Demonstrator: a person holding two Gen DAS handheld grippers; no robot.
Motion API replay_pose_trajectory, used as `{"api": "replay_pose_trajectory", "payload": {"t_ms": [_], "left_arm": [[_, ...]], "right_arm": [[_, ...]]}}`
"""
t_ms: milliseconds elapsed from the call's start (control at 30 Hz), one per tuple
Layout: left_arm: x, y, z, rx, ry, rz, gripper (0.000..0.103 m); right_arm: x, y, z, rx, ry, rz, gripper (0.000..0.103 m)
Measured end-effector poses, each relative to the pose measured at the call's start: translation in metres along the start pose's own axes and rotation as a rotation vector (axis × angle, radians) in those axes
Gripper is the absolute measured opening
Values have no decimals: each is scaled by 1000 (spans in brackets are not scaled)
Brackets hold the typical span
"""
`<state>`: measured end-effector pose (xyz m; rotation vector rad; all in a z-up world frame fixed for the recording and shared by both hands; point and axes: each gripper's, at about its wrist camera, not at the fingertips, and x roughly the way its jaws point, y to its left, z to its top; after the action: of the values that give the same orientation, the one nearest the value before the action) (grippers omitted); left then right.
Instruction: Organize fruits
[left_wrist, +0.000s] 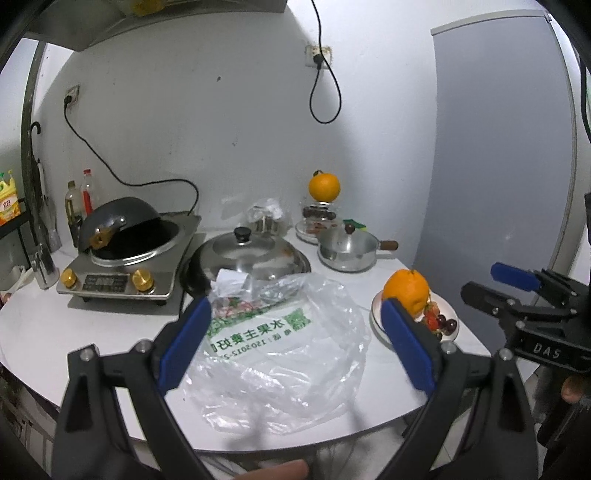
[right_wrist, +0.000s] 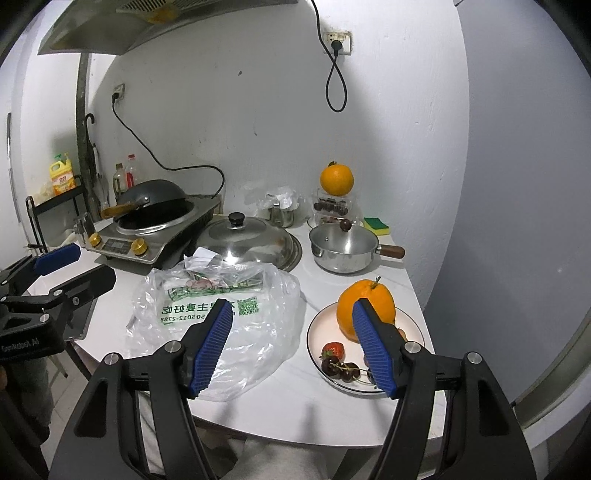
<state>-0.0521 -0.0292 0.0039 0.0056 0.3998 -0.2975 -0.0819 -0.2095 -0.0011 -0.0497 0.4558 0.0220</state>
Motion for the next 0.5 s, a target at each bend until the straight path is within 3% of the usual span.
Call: {"api": "replay_pose_trajectory", "payload": {"t_ms": [500], "left_arm": [[-2,0,-1,3,-10,16,94]], "right_arm": [[0,2,-1,-3,1,6,71]]}}
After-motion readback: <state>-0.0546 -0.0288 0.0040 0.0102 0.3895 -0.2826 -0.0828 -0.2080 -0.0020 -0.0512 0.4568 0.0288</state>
